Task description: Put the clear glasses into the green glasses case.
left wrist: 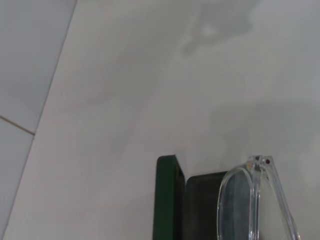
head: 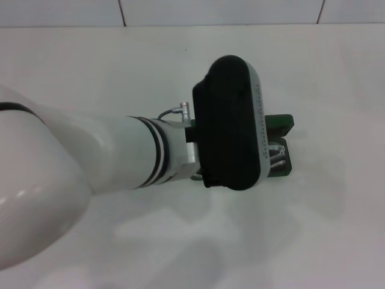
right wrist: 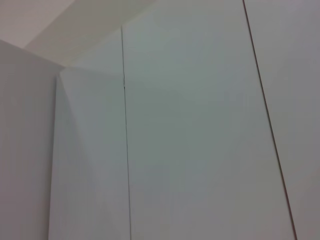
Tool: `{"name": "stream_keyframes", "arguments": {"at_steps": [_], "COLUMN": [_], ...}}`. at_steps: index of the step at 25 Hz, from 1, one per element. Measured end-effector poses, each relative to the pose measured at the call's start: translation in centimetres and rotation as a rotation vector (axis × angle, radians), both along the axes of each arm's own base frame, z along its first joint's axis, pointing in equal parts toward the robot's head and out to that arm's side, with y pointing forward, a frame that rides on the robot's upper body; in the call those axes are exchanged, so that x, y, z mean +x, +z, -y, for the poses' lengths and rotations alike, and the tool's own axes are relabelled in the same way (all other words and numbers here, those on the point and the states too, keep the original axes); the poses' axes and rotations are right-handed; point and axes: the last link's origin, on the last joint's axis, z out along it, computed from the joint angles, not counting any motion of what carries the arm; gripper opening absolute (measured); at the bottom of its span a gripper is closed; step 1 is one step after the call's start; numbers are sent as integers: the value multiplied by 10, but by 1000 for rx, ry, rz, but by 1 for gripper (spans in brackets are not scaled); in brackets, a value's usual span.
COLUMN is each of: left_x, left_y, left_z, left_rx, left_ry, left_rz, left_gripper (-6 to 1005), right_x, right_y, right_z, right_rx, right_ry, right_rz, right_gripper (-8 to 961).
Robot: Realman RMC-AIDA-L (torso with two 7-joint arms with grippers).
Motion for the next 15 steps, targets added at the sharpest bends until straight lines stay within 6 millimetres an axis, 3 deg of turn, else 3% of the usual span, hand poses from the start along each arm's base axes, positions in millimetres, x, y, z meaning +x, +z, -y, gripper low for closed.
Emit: {"name": "stream_keyframes", "arguments": {"at_steps": [15], "left_x": [6], "left_y": [-16], "left_z": [-2], "left_rx": [-4], "left_ry": [15], "left_rz": [35], "left_gripper": [146], "right_x": [4], "right_y": [-6], "right_z": [6], "right_rx": [-8], "right_ry": [-18], "right_rz": [4], "right_gripper": [16]}}
